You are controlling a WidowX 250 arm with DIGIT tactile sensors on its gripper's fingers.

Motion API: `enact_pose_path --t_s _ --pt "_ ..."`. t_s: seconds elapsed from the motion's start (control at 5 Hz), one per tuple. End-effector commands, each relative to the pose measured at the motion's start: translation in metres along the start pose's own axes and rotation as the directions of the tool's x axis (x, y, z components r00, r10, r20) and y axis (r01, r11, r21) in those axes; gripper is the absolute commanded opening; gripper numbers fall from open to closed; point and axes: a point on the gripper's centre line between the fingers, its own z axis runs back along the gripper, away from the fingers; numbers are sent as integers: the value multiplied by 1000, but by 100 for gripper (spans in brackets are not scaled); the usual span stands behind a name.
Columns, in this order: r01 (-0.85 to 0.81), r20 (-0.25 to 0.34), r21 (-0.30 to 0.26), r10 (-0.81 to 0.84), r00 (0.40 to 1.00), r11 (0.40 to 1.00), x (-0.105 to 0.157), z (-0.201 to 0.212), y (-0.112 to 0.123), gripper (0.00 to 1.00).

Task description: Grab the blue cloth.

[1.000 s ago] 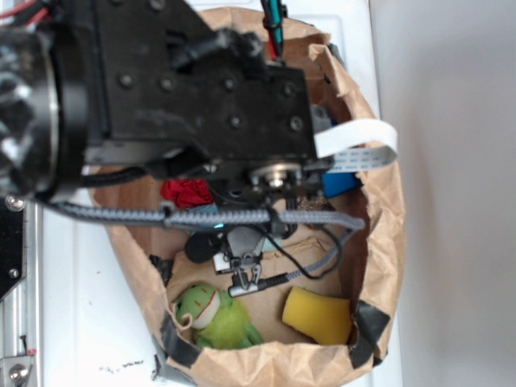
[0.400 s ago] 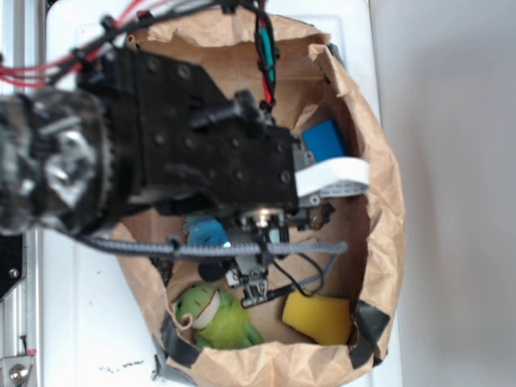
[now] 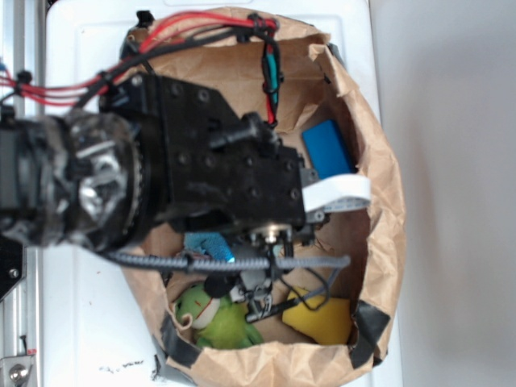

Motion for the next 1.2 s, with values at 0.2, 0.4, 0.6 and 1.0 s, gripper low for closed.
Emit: enact_pose_path --t_s 0.2,0.4,0.6,1.0 --pt "58 120 71 -67 991 996 0 -23 -20 100" --pt "38 131 93 -50 990 995 11 -33 -18 100" --pt "40 133 86 -51 990 996 18 -34 -17 100" --pt "19 136 64 -27 990 998 26 -16 -10 0"
